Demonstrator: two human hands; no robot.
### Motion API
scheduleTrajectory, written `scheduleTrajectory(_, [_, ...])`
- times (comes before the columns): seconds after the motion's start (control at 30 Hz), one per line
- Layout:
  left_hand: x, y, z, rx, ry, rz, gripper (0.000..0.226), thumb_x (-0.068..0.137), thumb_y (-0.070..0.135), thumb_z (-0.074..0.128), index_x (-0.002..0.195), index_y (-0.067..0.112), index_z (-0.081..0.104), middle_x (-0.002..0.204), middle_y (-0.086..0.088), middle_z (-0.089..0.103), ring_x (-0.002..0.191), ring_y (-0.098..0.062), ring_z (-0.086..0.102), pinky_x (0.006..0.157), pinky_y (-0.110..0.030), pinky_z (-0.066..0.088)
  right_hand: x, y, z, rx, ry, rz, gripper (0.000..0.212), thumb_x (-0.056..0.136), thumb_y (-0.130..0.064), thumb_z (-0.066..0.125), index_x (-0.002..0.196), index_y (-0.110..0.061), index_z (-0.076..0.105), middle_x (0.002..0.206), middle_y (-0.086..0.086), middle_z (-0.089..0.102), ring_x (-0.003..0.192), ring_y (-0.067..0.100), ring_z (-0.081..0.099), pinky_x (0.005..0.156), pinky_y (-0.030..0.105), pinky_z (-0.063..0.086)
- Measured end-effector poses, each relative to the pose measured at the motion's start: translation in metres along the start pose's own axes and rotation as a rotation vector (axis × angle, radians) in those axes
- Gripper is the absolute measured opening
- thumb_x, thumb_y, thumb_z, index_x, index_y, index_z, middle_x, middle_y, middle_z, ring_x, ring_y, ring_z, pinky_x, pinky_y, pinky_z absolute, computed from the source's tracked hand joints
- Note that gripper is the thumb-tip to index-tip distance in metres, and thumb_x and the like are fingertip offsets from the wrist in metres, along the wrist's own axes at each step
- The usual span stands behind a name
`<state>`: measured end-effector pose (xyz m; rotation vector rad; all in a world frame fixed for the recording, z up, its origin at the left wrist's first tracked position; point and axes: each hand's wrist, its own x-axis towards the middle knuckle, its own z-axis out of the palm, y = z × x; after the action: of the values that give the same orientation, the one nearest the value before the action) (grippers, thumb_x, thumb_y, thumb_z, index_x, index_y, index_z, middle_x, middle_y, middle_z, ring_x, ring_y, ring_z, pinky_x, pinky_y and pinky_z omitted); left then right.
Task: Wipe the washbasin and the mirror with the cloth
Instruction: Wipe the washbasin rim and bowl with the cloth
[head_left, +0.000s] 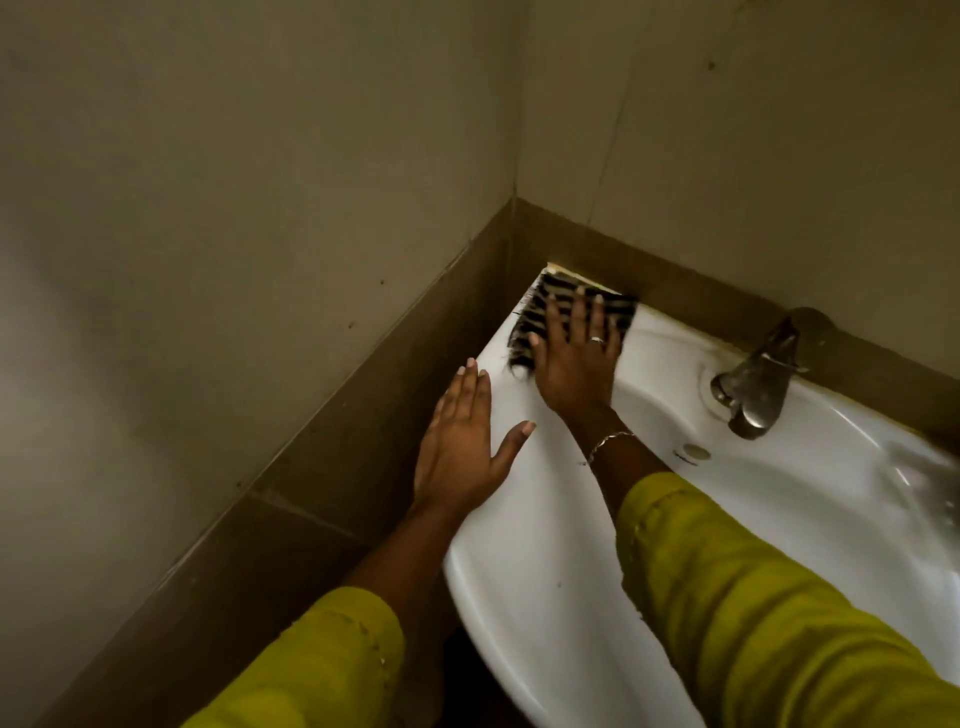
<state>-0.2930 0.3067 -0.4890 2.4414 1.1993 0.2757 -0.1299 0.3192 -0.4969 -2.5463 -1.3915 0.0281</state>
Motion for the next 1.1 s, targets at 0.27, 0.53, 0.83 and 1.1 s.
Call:
scheduleTrajectory(0.27, [0.003,-0.004,0.003,-0.143,0.039,-0.027,0.104,0.071,0.08,-0.006,0.147,0.011,0.012,0.157,-0.006,0.014,0.144,-0.015,0.009,0.111,-0.021,0.005,0.019,-0.014,-0.021,0.298,-0.038,-0.156,0.047,0.097,-0.038,0.027,0.133,-0.016,0.046,0.145,0.008,0.039,0.137,0.027,0.029,0.112,0.04,0.012])
scheduleTrajectory(0.53, [0.003,-0.006,-0.002,-0.521,0.154,-0.188,0.079,0.082,0.059,0.014,0.145,0.011,0.025,0.15,-0.011,0.031,0.136,-0.024,0.032,0.102,-0.025,0.027,0.003,-0.055,0.002,0.063,-0.046,0.066,0.058,0.094,-0.043,0.032,0.146,-0.018,0.02,0.155,0.013,0.01,0.143,0.034,0.0,0.113,0.053,-0.002])
scheduleTrajectory(0.83, [0.007,-0.015,-0.003,-1.028,0.295,-0.357,0.057,0.096,0.04,0.024,0.138,0.005,0.037,0.133,-0.004,0.048,0.123,-0.016,0.045,0.098,-0.021,0.037,-0.041,-0.101,0.005,0.166,-0.113,0.144,0.066,0.093,-0.039,0.036,0.147,-0.013,0.01,0.155,0.017,-0.009,0.139,0.041,-0.016,0.111,0.058,0.001])
scheduleTrajectory(1.1, [0.009,-0.027,-0.02,-1.078,0.1,-0.385,0.038,0.1,0.031,0.03,0.117,0.01,0.058,0.105,-0.005,0.064,0.096,-0.015,0.061,0.081,-0.02,0.049,-0.071,-0.117,0.007,0.248,-0.157,0.184,0.058,0.1,-0.026,0.029,0.147,-0.011,-0.002,0.152,0.022,-0.016,0.137,0.046,-0.014,0.109,0.056,0.026])
